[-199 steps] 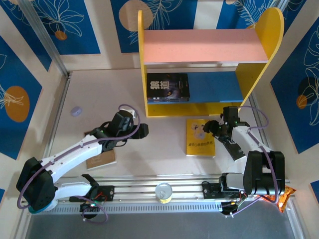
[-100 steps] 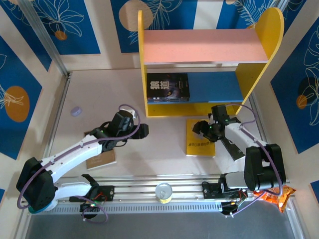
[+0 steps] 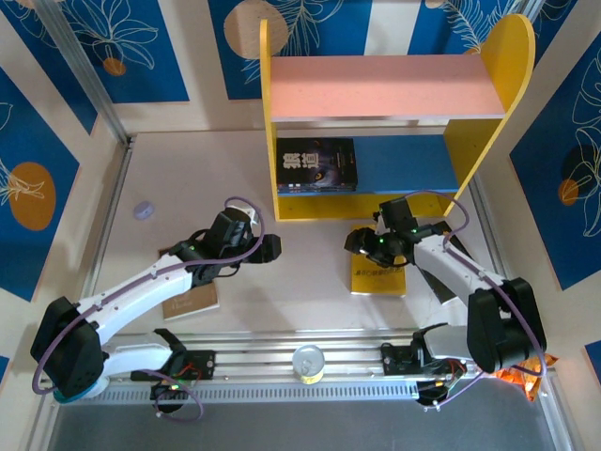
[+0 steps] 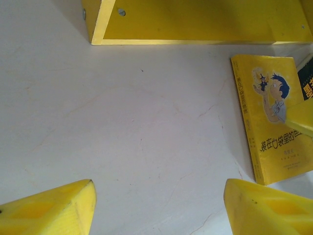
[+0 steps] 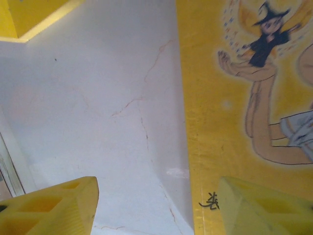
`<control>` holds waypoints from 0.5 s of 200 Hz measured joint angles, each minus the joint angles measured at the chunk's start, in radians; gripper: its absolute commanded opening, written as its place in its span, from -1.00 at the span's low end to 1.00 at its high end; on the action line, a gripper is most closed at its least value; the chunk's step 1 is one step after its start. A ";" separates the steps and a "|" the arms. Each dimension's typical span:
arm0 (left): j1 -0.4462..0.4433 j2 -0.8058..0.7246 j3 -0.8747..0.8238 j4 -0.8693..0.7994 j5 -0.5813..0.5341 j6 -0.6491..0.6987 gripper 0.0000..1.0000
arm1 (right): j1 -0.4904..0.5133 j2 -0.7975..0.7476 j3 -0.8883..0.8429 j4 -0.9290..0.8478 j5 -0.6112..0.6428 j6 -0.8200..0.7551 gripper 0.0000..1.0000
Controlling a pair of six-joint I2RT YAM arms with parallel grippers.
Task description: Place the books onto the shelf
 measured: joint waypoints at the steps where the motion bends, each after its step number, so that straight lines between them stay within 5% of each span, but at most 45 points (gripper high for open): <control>1: 0.000 0.000 0.000 0.000 0.000 0.000 0.39 | -0.001 -0.001 0.001 -0.002 0.002 -0.001 0.33; 100: -0.001 0.019 0.000 0.000 0.008 0.000 0.39 | -0.217 -0.019 0.030 -0.175 0.175 -0.155 0.35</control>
